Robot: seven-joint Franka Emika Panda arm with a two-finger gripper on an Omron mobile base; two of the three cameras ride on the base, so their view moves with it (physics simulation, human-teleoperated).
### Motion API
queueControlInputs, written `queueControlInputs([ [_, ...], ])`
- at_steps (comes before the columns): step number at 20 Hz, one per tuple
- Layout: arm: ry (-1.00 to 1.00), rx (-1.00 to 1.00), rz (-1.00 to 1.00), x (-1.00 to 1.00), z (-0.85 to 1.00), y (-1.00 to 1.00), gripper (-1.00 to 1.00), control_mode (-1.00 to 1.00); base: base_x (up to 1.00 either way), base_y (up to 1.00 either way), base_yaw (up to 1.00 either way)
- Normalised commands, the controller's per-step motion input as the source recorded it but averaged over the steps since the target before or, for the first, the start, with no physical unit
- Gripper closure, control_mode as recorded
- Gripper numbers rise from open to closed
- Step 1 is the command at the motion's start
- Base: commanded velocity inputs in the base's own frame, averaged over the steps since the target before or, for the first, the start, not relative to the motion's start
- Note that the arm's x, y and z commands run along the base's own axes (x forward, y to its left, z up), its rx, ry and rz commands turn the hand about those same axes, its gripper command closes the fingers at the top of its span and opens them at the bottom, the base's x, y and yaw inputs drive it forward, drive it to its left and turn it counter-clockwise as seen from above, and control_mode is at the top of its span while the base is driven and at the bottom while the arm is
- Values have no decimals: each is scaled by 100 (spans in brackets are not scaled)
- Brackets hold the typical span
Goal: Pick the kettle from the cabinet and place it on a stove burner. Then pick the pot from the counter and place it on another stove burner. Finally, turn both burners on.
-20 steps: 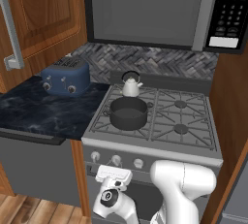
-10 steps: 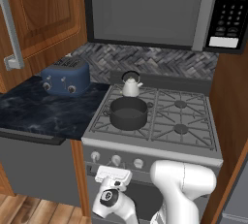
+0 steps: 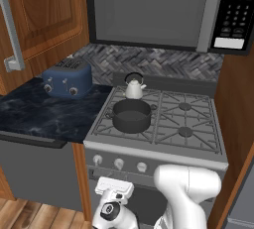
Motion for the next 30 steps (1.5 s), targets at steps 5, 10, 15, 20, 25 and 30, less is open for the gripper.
queueControlInputs([
  [5,-1,0,0,-4,-1,33,-100,-100,0,0,0],
  [10,0,0,0,0,0,33,-100,-100,0,0,0],
  [15,1,0,0,0,3,28,-100,-100,0,0,0],
  [20,4,0,0,3,10,25,-100,-100,0,0,0],
  [25,11,0,0,20,17,17,-100,-100,0,0,0],
  [30,17,2,0,29,15,13,-100,-100,0,0,0],
])
